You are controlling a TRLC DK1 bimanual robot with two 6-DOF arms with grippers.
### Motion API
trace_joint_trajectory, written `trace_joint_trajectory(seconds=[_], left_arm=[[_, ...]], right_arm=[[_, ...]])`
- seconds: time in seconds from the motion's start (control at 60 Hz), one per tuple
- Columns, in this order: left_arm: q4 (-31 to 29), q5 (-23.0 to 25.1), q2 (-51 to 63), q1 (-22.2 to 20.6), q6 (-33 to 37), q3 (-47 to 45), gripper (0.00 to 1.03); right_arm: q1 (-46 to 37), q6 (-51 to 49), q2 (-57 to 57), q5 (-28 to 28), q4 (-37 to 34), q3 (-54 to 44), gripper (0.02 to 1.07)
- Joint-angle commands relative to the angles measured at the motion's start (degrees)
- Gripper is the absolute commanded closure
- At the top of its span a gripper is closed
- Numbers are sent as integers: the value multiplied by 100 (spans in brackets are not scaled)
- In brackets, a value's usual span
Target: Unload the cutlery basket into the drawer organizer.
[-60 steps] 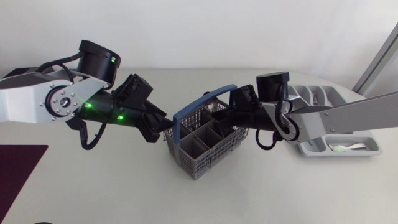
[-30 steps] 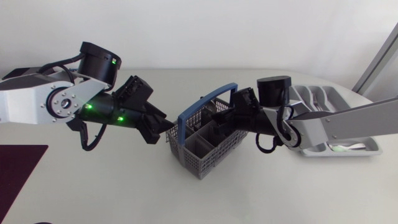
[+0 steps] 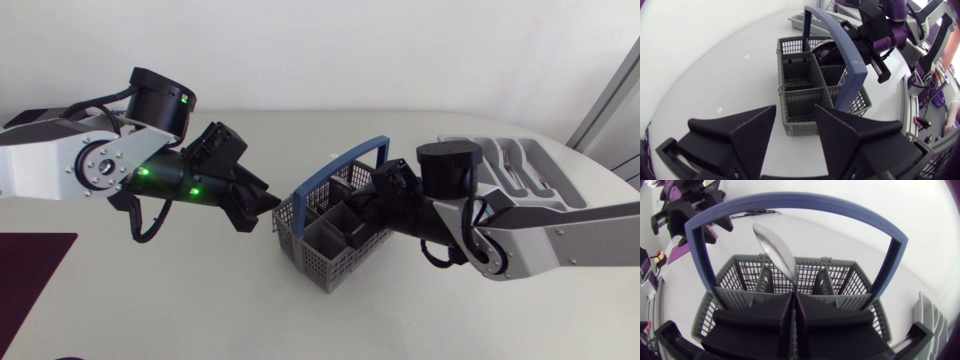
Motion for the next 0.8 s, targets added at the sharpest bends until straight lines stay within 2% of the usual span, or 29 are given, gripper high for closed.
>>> trace_joint_trajectory(seconds=[0.0, 0.45, 0.633, 0.783], left_arm=[[43, 9, 92, -46, 79, -119, 49], [43, -44, 92, -81, 62, -110, 49], [34, -71, 101, -125, 53, -66, 49], [34, -114, 101, -134, 53, -49, 49]], right_arm=[[41, -327, -261, 169, 75, -259, 101], [14, -626, -1140, 81, 734, -1103, 101], [-100, -160, -1755, -262, 637, -1112, 101], [-372, 324, -1966, -701, 206, -822, 101]])
